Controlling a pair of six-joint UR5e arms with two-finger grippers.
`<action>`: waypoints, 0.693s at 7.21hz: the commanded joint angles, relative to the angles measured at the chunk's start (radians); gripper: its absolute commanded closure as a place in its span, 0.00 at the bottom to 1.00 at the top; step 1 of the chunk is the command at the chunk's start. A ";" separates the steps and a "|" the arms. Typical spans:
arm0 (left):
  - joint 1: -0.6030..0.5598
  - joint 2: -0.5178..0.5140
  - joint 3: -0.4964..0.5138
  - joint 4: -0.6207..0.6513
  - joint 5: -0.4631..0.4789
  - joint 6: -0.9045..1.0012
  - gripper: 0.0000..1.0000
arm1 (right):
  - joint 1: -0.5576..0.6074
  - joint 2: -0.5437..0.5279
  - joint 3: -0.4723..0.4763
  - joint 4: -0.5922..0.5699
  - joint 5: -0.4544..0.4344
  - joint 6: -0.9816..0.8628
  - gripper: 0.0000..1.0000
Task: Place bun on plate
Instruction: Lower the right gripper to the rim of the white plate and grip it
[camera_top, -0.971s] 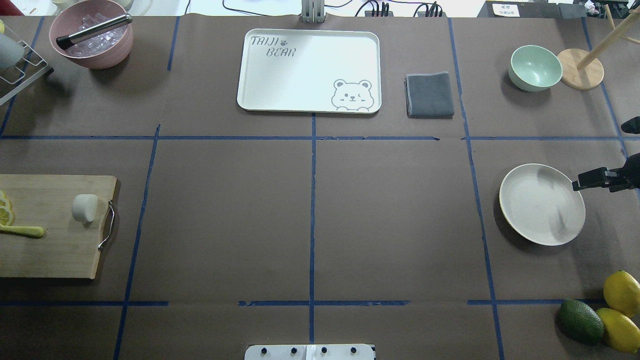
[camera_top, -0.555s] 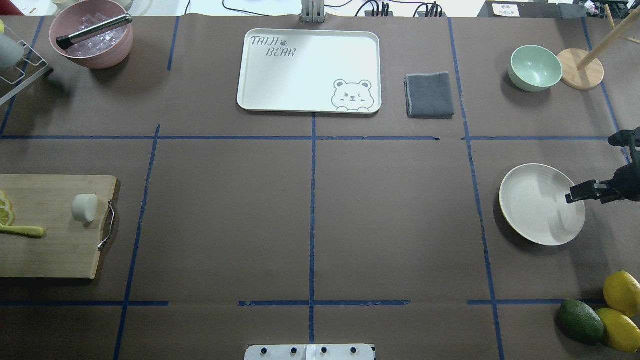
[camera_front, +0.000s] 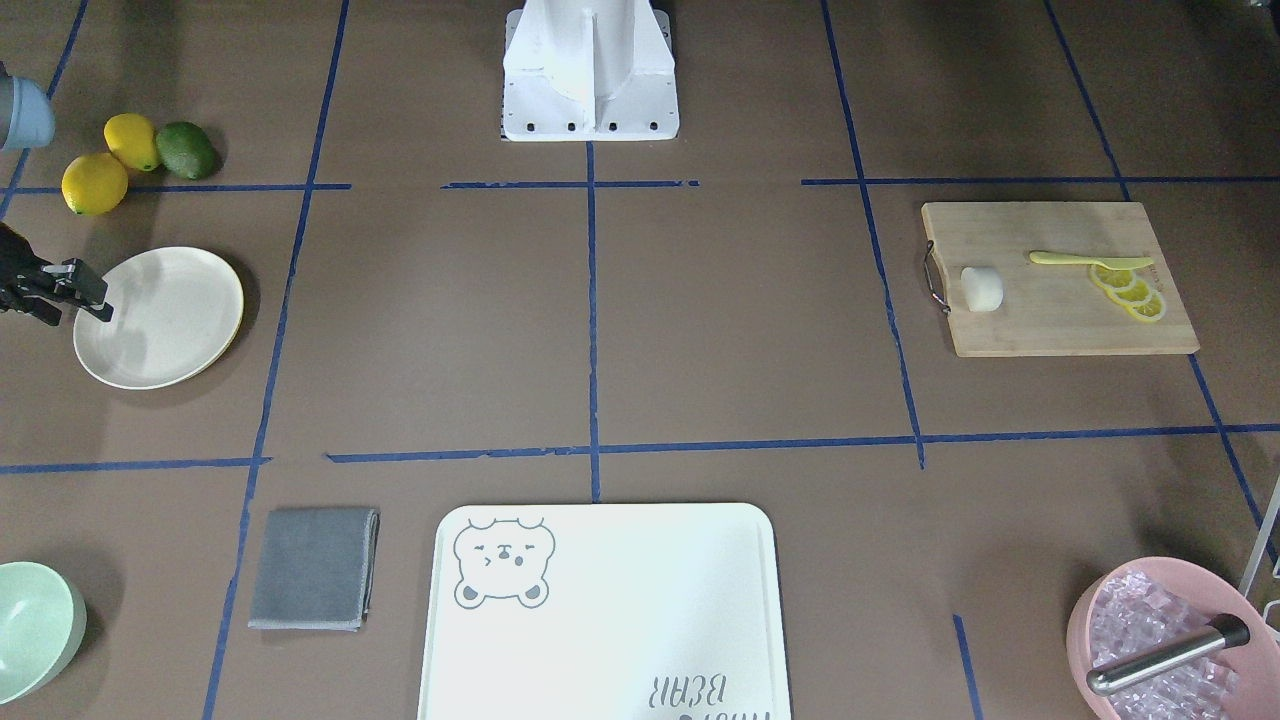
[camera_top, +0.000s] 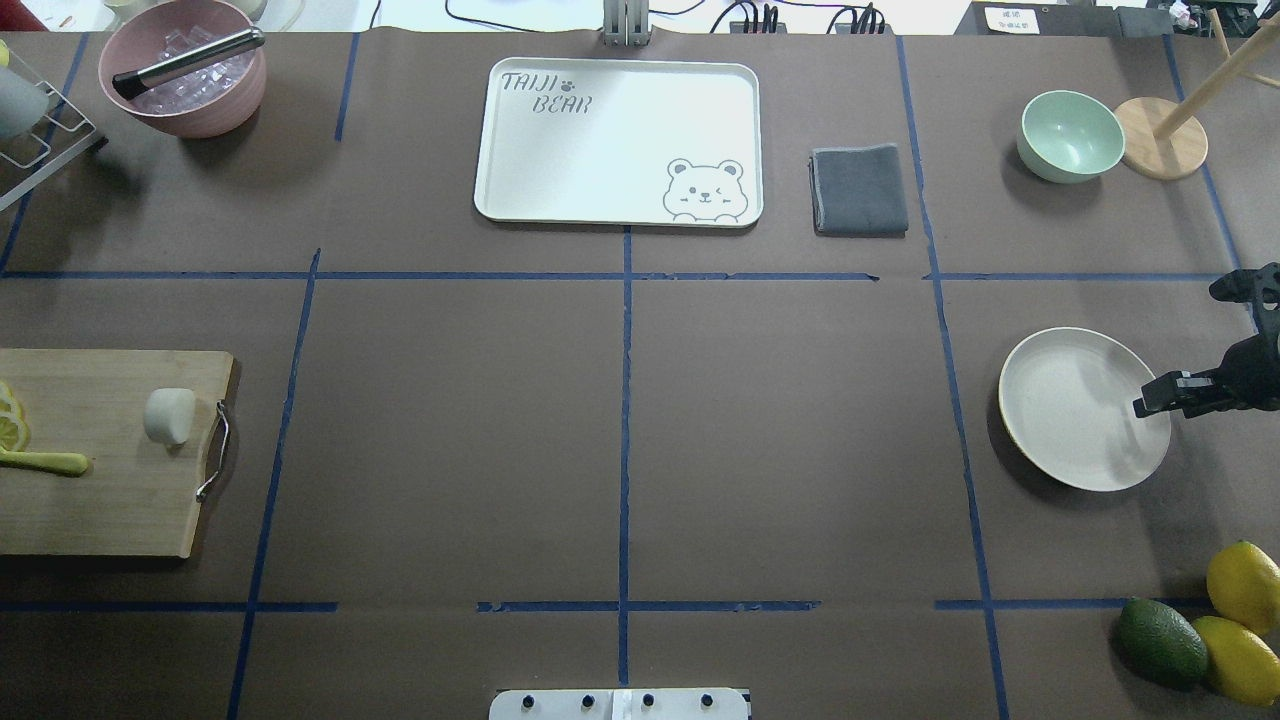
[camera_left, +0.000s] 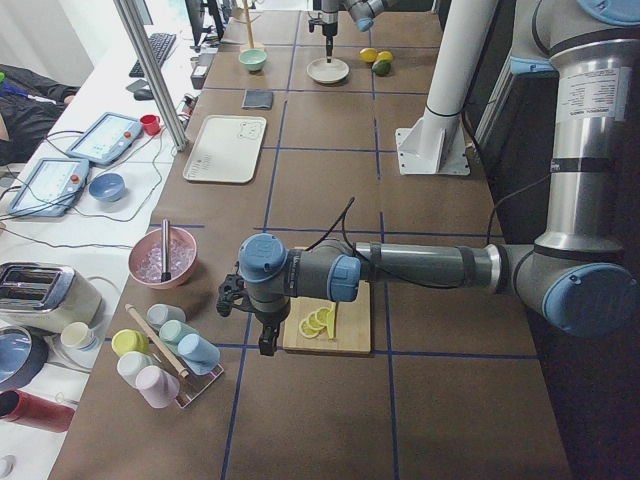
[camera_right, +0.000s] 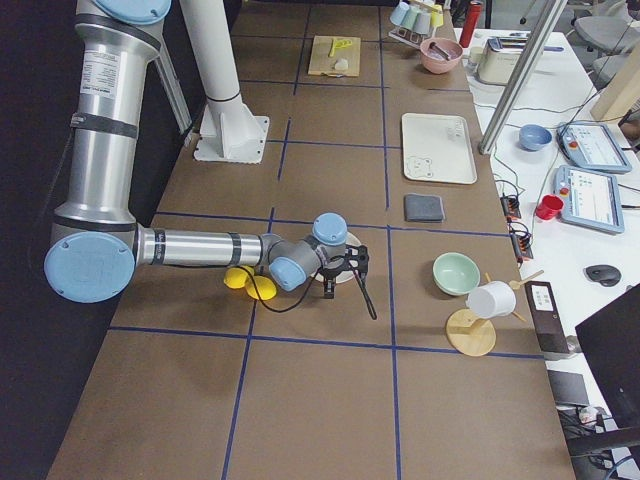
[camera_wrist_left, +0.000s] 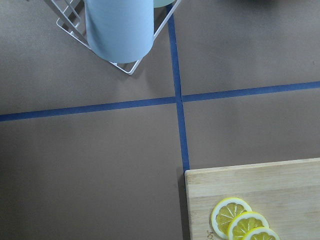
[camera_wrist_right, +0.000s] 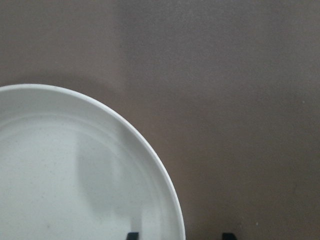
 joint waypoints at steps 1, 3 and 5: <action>-0.001 0.000 0.000 0.000 0.000 0.000 0.00 | -0.002 0.001 0.000 0.000 0.006 -0.003 0.91; 0.000 0.000 0.000 0.000 0.000 0.000 0.00 | 0.000 -0.001 0.013 0.006 0.006 0.001 1.00; 0.000 0.000 0.000 0.000 0.000 0.000 0.00 | 0.026 -0.018 0.136 0.006 0.060 0.058 1.00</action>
